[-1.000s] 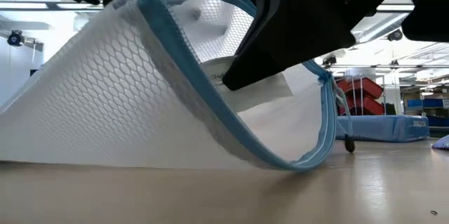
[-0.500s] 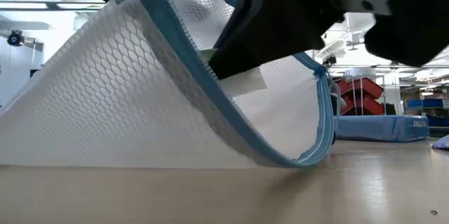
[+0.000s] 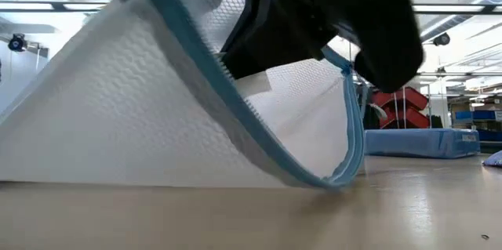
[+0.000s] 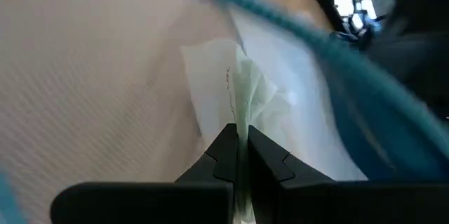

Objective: Unpack backpack
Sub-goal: Remove the green earphone from the blue zip bag

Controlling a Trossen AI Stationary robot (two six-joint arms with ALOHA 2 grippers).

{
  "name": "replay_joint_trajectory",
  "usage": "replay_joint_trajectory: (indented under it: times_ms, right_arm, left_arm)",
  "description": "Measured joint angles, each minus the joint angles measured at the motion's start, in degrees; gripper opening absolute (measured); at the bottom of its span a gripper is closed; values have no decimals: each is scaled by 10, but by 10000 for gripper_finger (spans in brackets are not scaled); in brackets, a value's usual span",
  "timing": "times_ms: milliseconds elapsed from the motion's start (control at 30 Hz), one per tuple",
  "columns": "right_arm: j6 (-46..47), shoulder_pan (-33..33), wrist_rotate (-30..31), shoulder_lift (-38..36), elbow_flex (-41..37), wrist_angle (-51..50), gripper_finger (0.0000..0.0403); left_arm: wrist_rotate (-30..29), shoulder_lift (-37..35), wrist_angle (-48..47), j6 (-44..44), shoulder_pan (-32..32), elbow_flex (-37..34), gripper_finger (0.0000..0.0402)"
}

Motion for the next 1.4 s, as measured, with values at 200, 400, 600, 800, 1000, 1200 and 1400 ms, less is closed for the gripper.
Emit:
replay_joint_trajectory:
  times_ms: [200,400,600,800,1000,1200,1400]
  right_arm:
    - [-46,3,50,0,22,-8,0]
    - [-85,10,84,1,38,-17,0]
    - [-98,13,108,1,43,-17,0]
    - [-16,12,86,1,43,-50,0]
    - [79,14,37,0,45,-100,1]
    - [177,20,-23,-1,46,-151,1]
    - [234,50,-45,-9,56,-184,1]
  left_arm:
    - [-15,9,-29,-4,0,0,260]
    - [-21,9,-39,-8,0,1,262]
    - [-23,8,-44,-8,0,1,237]
    - [-23,8,-57,11,-1,0,105]
    - [-26,8,-77,14,0,-2,17]
    - [-38,-2,-99,-1,1,-1,1]
    - [-88,-35,-158,-10,0,-1,0]
